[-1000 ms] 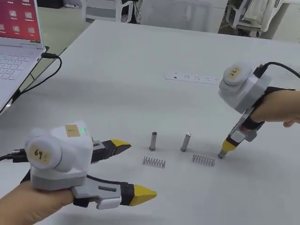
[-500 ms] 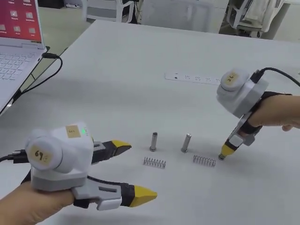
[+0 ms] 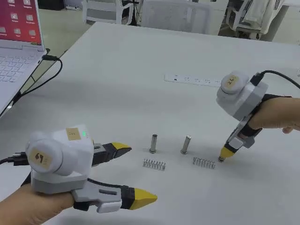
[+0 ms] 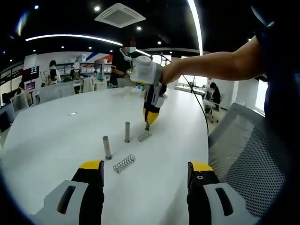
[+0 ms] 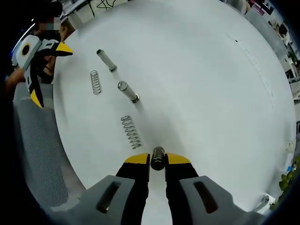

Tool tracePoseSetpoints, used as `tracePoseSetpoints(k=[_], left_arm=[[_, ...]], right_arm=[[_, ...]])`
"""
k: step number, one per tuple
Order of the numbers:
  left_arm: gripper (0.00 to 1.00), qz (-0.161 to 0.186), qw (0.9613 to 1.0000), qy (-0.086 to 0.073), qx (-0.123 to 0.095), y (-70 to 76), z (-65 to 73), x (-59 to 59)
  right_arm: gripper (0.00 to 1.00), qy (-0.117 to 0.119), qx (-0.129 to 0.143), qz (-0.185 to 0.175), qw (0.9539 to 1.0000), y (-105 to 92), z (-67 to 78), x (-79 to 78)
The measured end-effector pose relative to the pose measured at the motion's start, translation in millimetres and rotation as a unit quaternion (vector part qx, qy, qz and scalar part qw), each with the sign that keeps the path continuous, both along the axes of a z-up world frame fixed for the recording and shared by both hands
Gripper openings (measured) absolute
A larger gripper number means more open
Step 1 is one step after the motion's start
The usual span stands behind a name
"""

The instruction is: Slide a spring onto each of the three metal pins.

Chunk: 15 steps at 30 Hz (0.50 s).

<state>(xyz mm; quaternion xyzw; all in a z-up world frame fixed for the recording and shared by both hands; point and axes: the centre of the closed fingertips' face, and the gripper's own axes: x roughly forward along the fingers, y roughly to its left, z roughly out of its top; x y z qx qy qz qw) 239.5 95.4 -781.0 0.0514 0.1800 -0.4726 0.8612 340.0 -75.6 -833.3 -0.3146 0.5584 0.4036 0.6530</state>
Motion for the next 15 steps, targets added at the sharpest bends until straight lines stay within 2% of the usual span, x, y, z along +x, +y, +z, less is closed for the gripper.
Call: tracePoseSetpoints(k=[15], left_arm=[[0.69, -0.001, 1.0, 0.0, 0.0, -0.7, 0.3, -0.9]], right_arm=[[0.18, -0.02, 0.011, 0.024, 0.9995, 6.9, 9.0, 1.2]])
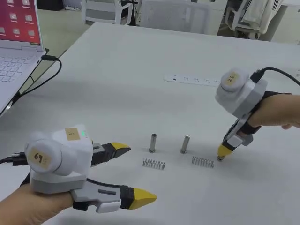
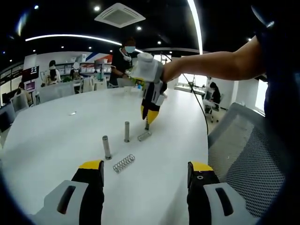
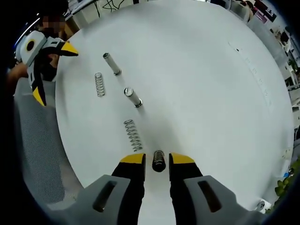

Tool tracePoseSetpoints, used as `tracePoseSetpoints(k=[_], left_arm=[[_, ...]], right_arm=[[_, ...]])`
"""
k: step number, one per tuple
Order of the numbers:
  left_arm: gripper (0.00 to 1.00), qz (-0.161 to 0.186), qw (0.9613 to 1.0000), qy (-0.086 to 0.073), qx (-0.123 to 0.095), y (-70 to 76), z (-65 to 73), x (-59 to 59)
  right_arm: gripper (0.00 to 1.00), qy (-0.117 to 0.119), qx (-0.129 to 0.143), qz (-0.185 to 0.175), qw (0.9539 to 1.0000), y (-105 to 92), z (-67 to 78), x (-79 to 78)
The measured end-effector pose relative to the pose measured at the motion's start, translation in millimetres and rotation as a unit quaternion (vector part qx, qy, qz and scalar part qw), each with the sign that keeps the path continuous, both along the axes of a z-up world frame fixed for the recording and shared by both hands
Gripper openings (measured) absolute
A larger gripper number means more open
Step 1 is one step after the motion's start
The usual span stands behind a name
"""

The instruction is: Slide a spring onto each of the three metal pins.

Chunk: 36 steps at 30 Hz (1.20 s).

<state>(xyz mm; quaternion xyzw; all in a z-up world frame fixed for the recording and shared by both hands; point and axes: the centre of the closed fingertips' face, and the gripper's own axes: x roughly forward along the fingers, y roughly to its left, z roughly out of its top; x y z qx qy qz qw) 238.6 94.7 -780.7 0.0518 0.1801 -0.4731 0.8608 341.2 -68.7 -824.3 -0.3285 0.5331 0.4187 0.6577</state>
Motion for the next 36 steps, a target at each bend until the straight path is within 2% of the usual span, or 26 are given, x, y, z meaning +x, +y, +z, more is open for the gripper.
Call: tracePoseSetpoints(k=[9, 21, 36], left_arm=[[0.69, -0.001, 1.0, 0.0, 0.0, -1.5, 0.3, 0.0], [0.69, 0.001, 1.0, 0.001, 0.0, 0.7, -0.7, 0.6], [0.68, -0.001, 1.0, 0.002, -0.001, 0.2, -1.3, -0.6]], right_arm=[[0.19, -0.007, 0.008, 0.034, 0.9993, 12.1, 4.5, -2.4], [0.18, -0.001, 0.025, 0.082, 0.9964, 31.6, 1.8, -12.1], [0.14, 0.002, 0.002, 0.134, 0.9909, 39.8, -14.9, -22.2]])
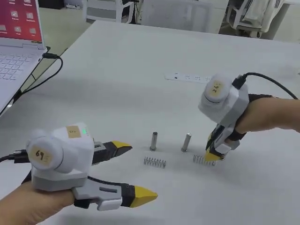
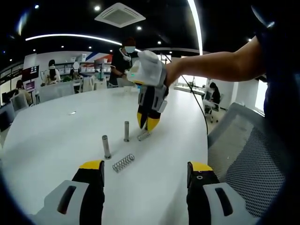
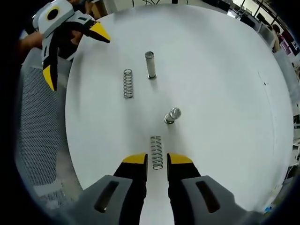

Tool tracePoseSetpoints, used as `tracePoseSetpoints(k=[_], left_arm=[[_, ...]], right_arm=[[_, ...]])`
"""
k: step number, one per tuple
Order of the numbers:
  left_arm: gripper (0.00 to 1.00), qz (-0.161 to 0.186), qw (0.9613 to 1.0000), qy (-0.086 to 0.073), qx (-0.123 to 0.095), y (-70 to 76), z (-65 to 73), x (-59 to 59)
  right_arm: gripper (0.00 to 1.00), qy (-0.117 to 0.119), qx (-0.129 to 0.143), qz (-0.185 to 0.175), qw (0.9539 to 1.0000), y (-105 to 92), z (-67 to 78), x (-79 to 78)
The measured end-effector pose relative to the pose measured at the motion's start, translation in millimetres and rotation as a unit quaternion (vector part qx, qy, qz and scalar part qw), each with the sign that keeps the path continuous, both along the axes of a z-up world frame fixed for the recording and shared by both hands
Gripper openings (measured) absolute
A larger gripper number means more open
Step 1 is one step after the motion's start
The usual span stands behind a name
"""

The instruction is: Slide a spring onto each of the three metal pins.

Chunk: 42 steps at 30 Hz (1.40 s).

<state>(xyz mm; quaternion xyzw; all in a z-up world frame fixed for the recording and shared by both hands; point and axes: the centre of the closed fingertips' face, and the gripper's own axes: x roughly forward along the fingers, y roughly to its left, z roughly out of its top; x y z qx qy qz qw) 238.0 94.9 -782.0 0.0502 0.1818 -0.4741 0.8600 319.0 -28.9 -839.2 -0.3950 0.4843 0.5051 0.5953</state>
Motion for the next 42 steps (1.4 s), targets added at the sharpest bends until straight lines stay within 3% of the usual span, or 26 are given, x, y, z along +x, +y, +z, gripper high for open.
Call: tracePoseSetpoints(k=[30, 42], left_arm=[[0.67, 0.002, 1.0, 0.002, 0.003, 3.1, 1.2, -1.8], [0.66, 0.0, 1.0, 0.003, 0.002, 1.7, 0.3, -3.0]], right_arm=[[0.08, -0.024, -0.019, 0.033, 0.999, -1.7, -22.4, 4.7], [0.08, -0.029, -0.018, 0.033, 0.9989, -0.7, -15.5, -1.2]])
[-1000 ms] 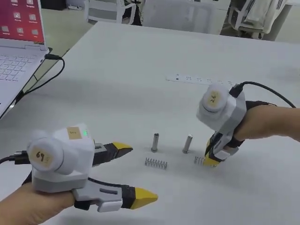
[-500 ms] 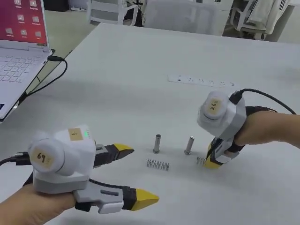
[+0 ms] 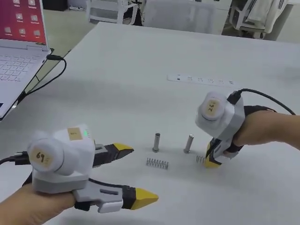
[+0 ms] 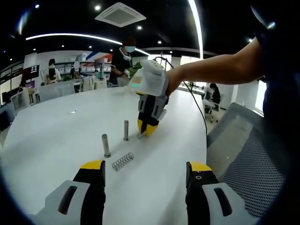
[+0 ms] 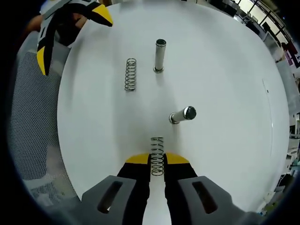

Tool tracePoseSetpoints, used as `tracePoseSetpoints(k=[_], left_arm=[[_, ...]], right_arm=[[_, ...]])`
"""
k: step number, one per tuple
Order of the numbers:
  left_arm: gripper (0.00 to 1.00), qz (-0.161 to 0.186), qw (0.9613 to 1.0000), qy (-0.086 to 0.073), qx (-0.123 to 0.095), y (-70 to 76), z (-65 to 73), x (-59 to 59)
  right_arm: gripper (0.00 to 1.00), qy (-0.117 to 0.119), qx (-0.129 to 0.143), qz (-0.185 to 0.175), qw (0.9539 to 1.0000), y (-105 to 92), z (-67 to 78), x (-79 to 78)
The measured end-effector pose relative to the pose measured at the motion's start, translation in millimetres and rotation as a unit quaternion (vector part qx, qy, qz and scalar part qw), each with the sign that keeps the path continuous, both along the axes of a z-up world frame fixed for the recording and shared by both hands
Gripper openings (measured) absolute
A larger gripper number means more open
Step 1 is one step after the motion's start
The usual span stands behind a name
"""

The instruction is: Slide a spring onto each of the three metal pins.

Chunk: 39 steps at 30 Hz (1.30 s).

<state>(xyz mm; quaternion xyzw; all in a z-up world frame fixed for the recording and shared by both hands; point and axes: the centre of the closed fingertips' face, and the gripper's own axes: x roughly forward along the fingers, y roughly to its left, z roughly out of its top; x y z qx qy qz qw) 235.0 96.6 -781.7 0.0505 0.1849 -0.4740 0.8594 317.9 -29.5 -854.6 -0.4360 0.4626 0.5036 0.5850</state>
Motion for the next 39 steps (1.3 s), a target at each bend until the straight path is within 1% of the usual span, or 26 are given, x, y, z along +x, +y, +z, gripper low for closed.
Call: tracePoseSetpoints(k=[6, 7, 10, 13, 15, 21, 28, 34, 39], left_arm=[[0.65, -0.005, 1.0, -0.001, -0.003, -3.4, 1.3, -0.6], [0.65, -0.006, 1.0, -0.002, -0.003, -4.2, 1.9, -0.7], [0.64, -0.009, 0.9999, -0.003, -0.006, -7.0, 4.6, -1.0], [0.63, -0.013, 0.9999, -0.005, -0.007, -9.0, 6.1, -1.3], [0.62, -0.015, 0.9998, -0.005, -0.009, -10.6, 6.7, -1.5], [0.57, -0.029, 0.9995, -0.004, -0.012, -18.0, 7.8, -3.5], [0.52, -0.048, 0.9987, -0.005, -0.015, -28.5, 10.9, -4.7], [0.48, -0.059, 0.9981, -0.006, -0.016, -33.0, 11.8, -5.2], [0.44, -0.067, 0.9976, -0.008, -0.016, -36.3, 12.8, -5.6]], right_arm=[[0.08, 0.0, 0.002, 0.004, 1.0, 1.9, 8.9, -7.6], [0.08, 0.006, 0.006, 0.0, 1.0, 2.7, 10.8, -10.2], [0.08, 0.013, 0.012, -0.002, 0.9998, 3.7, 16.0, -17.0], [0.08, 0.014, 0.016, 0.001, 0.9998, 4.8, 22.1, -23.1], [0.08, 0.019, 0.023, 0.0, 0.9995, 7.1, 26.5, -28.8], [0.08, 0.019, 0.036, 0.011, 0.9991, 13.0, 37.0, -43.3], [0.08, 0.02, 0.044, 0.025, 0.9985, 19.8, 44.6, -55.5], [0.08, 0.025, 0.05, 0.036, 0.9978, 27.4, 50.9, -64.8], [0.08, 0.023, 0.052, 0.047, 0.9973, 33.4, 54.1, -69.3]])
